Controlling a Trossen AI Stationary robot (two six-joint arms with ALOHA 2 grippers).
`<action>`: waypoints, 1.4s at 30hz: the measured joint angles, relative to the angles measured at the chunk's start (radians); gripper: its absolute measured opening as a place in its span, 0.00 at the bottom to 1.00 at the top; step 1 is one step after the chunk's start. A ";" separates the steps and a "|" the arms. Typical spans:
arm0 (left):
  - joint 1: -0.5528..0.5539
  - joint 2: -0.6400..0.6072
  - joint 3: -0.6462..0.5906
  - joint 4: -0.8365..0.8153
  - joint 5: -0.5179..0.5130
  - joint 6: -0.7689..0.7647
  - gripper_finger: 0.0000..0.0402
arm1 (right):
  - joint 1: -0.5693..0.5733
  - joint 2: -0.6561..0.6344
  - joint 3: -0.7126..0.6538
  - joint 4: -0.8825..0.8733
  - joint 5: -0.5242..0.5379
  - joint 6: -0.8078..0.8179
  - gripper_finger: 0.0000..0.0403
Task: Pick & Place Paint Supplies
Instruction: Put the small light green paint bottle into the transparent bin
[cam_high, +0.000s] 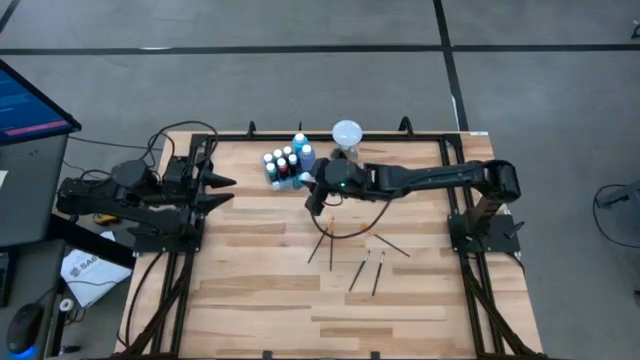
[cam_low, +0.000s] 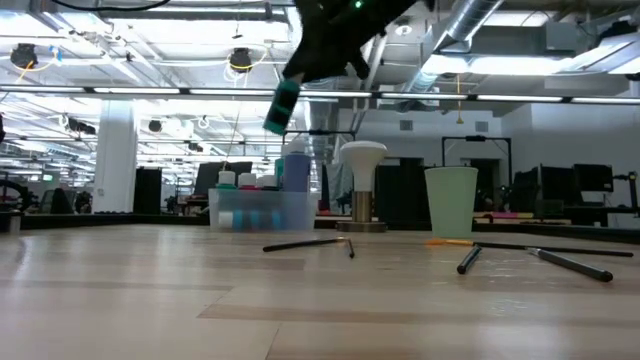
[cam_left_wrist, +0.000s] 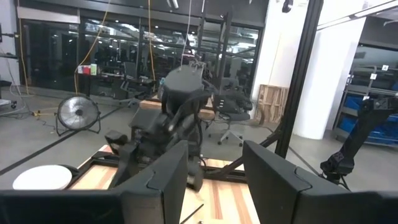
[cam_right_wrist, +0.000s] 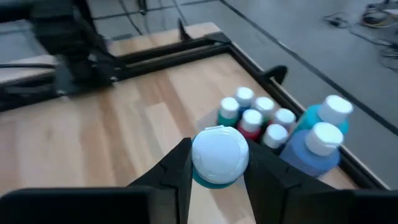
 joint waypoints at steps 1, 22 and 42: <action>0.000 0.000 0.000 0.001 0.000 0.000 0.37 | -0.003 0.013 0.000 0.002 0.014 0.000 0.27; 0.000 0.000 0.000 0.000 0.003 0.000 0.37 | -0.052 0.306 0.294 -0.195 0.197 -0.075 0.28; 0.000 0.000 0.000 0.000 -0.001 0.000 0.37 | -0.108 0.338 0.300 -0.239 0.182 0.023 0.30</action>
